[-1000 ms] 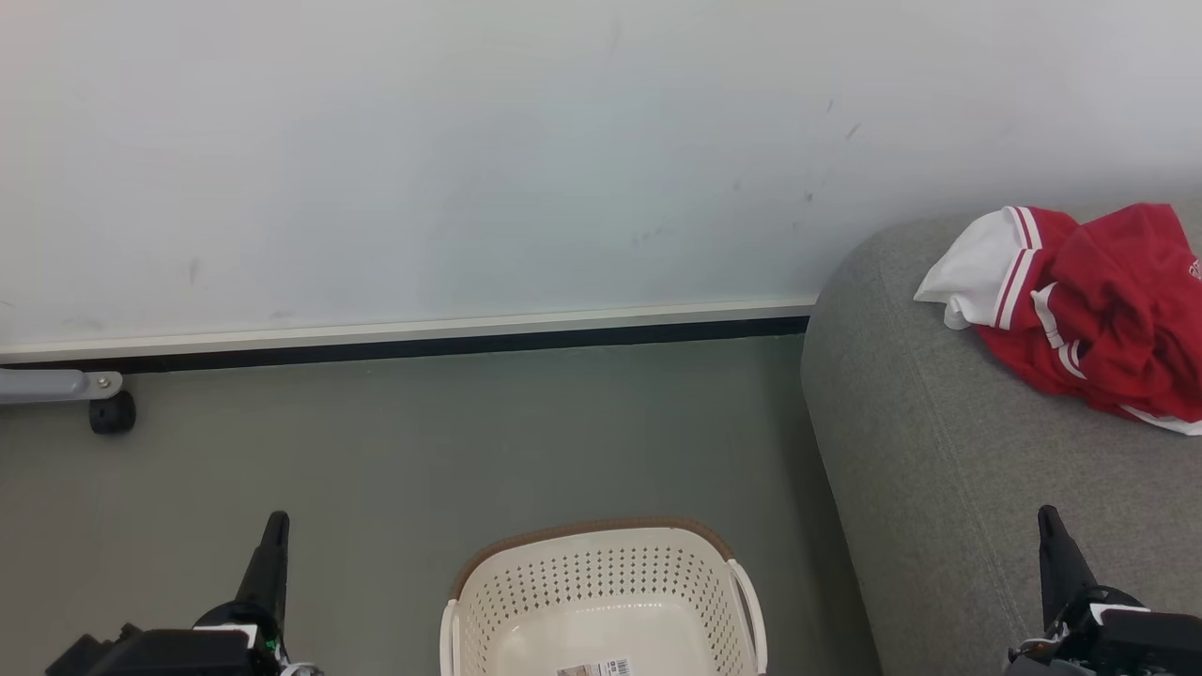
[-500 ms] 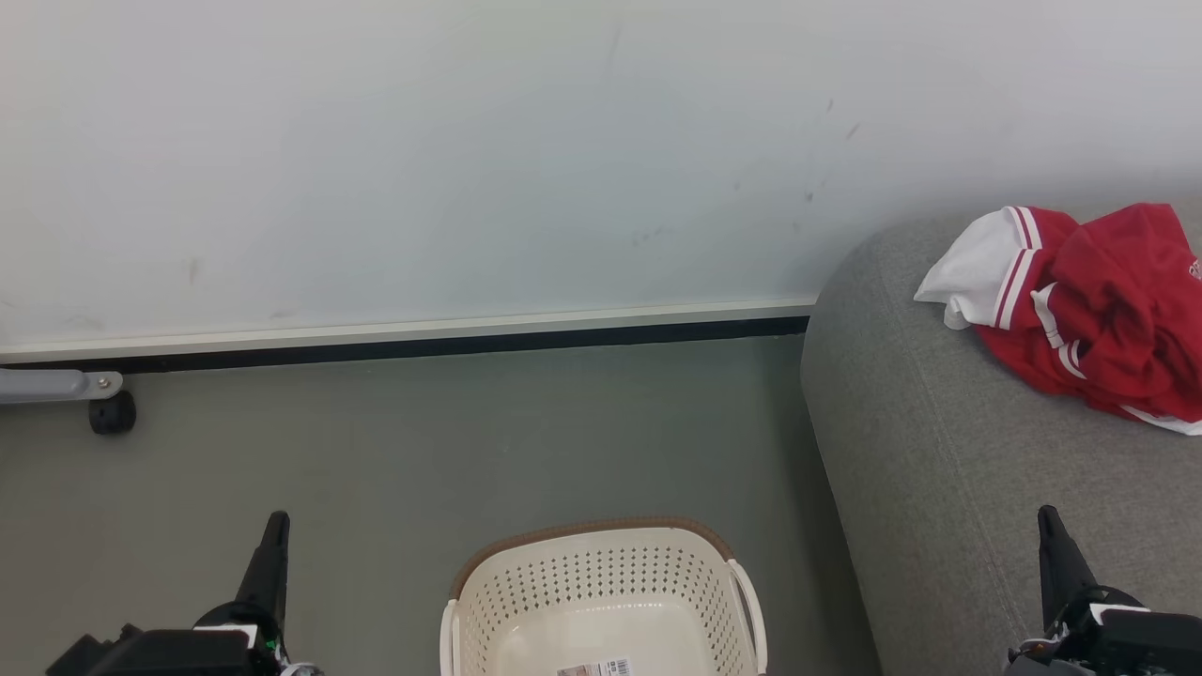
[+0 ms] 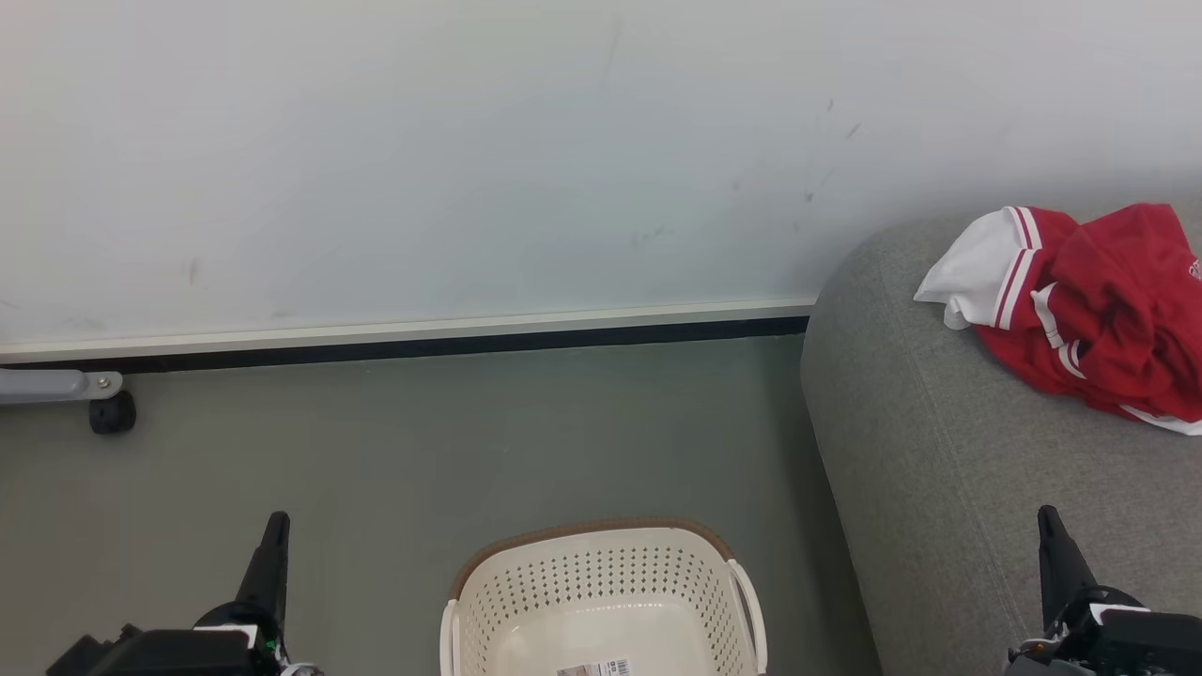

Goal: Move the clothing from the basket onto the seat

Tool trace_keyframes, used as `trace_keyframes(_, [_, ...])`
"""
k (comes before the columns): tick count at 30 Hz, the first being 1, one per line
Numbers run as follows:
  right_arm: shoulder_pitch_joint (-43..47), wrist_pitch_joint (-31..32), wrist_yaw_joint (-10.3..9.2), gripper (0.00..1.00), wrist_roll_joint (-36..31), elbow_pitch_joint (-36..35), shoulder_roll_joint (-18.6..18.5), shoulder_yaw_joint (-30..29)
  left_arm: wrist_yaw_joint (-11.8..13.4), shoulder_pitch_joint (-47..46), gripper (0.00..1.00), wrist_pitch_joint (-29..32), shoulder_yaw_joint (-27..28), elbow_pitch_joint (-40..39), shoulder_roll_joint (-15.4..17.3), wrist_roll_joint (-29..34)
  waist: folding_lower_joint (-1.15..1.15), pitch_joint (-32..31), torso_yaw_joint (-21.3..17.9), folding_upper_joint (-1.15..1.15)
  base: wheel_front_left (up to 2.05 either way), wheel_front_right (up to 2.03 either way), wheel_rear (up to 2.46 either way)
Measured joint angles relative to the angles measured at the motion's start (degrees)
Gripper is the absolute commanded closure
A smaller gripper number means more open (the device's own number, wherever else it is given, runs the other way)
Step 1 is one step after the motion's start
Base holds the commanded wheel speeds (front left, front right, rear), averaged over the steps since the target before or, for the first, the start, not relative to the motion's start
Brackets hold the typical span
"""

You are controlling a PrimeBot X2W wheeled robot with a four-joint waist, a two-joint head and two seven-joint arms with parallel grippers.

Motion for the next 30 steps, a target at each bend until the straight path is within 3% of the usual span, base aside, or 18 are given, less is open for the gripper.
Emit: trace_keyframes(30, [0.0,0.0,0.00,1.00,0.0,0.0,0.0,0.0,0.0,0.0,1.00,0.0,0.0,0.0,0.0,0.0,0.00,0.0,0.0,0.00,0.00,0.00,0.00])
